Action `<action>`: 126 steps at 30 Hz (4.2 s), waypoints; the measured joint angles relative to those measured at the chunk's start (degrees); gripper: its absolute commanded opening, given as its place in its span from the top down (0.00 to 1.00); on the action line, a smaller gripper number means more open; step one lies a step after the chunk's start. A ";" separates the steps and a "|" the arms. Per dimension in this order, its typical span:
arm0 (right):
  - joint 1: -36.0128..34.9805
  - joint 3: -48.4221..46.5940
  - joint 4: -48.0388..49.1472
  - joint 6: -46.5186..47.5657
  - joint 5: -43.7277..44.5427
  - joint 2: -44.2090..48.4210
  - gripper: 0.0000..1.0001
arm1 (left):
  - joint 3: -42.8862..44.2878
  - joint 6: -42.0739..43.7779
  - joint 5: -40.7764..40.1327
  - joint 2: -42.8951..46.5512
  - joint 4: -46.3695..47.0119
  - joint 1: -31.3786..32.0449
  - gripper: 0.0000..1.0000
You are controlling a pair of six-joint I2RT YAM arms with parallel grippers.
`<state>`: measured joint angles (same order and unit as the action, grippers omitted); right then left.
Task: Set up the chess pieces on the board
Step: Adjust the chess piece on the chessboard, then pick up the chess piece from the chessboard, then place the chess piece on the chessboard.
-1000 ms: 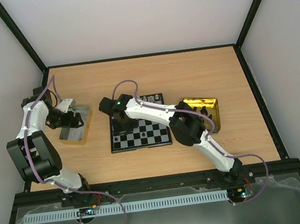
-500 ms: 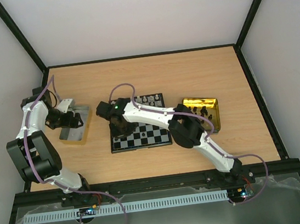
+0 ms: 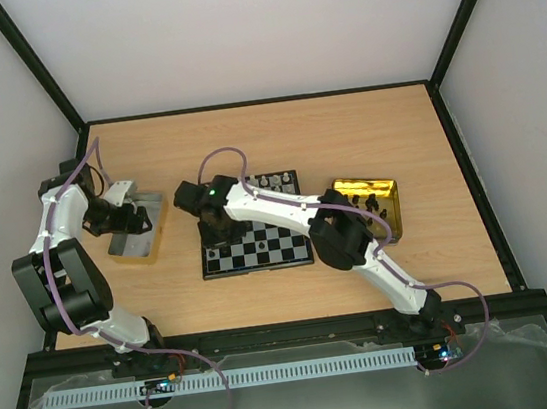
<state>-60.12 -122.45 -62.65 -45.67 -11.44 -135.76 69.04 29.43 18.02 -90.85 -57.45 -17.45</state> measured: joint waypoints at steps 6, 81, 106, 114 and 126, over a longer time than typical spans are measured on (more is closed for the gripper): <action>1.03 -1.66 -0.22 -0.44 0.63 0.04 0.82 | -0.11 0.02 0.00 0.00 0.13 0.00 0.09; 5.66 -2.78 -3.56 2.21 2.34 -2.49 0.94 | 1.40 0.20 0.35 -1.99 0.55 -0.57 0.08; 2.12 6.19 0.59 1.49 3.26 2.34 0.96 | 1.40 0.46 1.11 -1.99 0.50 -0.57 0.08; 0.94 8.55 1.49 0.76 3.30 3.72 0.96 | 1.40 0.87 1.31 -1.84 0.37 -0.57 0.08; 0.31 10.58 2.64 0.09 3.50 4.87 0.96 | 1.22 1.25 1.31 -0.39 -0.28 -0.57 0.08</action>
<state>-59.81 -111.87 -60.01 -45.58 -7.94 -130.89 70.26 30.68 19.33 -91.24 -57.74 -18.02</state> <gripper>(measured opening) 0.045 0.918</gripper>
